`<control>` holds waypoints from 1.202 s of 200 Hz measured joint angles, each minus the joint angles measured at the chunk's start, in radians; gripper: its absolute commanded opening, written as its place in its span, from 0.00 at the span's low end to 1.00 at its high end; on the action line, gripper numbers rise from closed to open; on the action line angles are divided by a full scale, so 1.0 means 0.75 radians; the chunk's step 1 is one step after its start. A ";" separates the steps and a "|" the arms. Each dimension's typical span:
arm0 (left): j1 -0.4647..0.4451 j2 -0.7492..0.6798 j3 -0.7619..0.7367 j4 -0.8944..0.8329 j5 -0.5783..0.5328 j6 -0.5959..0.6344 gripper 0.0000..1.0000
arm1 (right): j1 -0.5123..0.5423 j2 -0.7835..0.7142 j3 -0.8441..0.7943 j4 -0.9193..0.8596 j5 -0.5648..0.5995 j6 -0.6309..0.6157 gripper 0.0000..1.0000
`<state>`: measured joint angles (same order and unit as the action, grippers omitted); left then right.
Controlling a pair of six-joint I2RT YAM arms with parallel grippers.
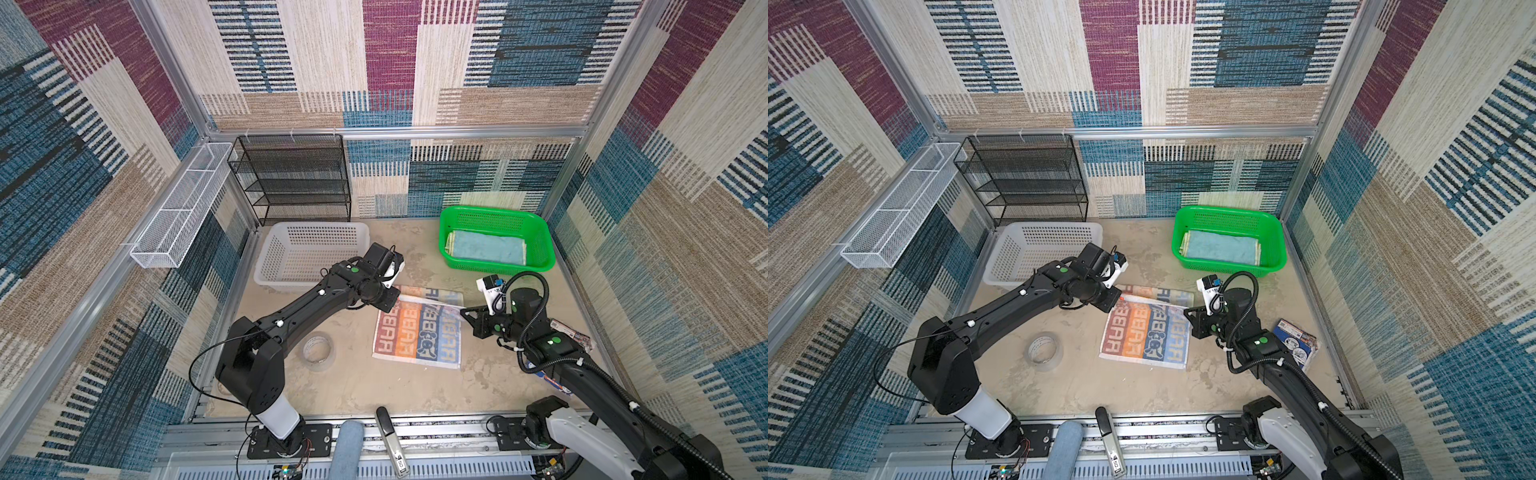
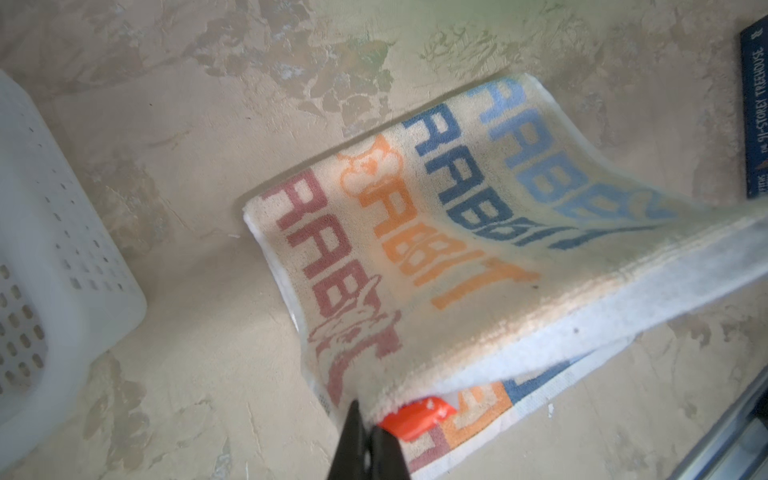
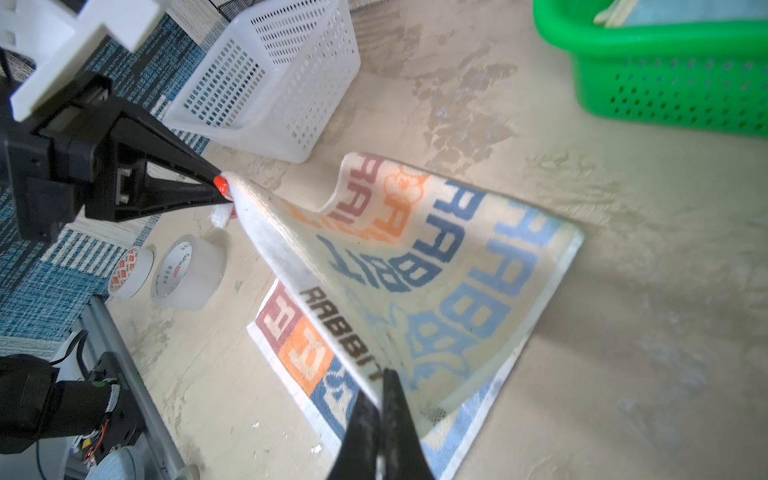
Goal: Fold and stack the towels
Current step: 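Fold the towel's far edge toward the robot with both grippers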
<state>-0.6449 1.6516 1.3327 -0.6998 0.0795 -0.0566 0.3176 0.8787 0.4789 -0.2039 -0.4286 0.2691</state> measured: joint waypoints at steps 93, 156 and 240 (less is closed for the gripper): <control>-0.086 -0.007 -0.132 -0.043 0.002 -0.080 0.00 | 0.015 -0.037 -0.182 -0.005 -0.117 0.176 0.00; -0.131 0.102 -0.166 -0.039 0.003 -0.109 0.17 | 0.020 0.012 -0.273 0.018 -0.159 0.246 0.04; -0.162 -0.001 -0.216 -0.045 -0.035 -0.140 0.43 | 0.020 0.015 -0.365 0.138 -0.275 0.311 0.59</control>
<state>-0.7662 1.6508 1.1709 -0.7334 0.0532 -0.1619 0.3328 0.8902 0.2050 -0.1005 -0.6346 0.5026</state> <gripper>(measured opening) 0.414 0.548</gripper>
